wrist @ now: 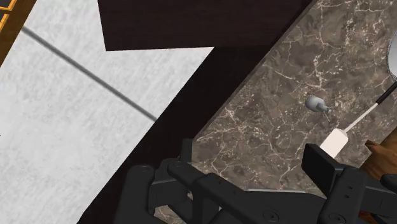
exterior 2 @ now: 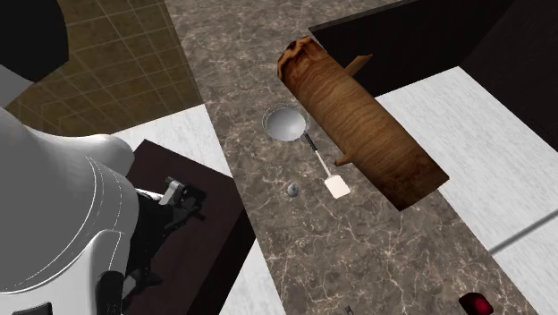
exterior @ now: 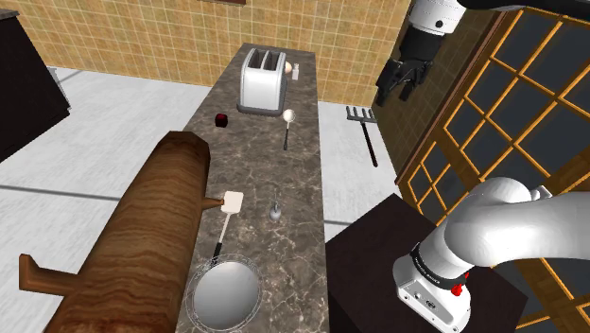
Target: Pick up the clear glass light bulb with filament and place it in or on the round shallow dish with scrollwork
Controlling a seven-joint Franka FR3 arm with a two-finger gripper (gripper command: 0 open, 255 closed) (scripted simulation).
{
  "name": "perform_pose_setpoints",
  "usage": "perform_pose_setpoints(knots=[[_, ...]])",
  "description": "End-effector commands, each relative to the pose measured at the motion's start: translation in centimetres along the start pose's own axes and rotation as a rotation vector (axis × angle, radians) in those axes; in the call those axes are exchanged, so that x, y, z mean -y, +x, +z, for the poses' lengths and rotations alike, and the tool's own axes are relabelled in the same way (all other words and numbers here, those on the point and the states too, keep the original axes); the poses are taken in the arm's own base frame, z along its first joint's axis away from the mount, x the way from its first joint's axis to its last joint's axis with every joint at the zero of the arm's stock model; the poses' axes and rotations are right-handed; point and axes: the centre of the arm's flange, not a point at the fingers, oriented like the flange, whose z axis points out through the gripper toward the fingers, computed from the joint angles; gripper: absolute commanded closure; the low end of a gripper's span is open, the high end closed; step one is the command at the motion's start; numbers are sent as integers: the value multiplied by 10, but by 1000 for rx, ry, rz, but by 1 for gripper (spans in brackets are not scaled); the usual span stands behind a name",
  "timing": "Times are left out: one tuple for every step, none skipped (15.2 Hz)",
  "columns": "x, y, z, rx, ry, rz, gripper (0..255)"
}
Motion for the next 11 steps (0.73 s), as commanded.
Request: perform_pose_setpoints(knots=[[0,0,0,0,0,0,0],[8,4,10,0,-1,-26,0],[15,8,20,-1,-2,-52,0],[23,12,30,-1,-2,-78,0],[31,16,40,-1,-3,-103,0],[38,19,50,-2,-4,-129,0],[46,22,60,-2,-5,-155,0],[54,25,71,-2,-5,-181,0],[63,28,81,-3,-6,-207,0],[71,31,91,-3,-7,-233,0],[79,33,101,-3,-8,-258,0]])
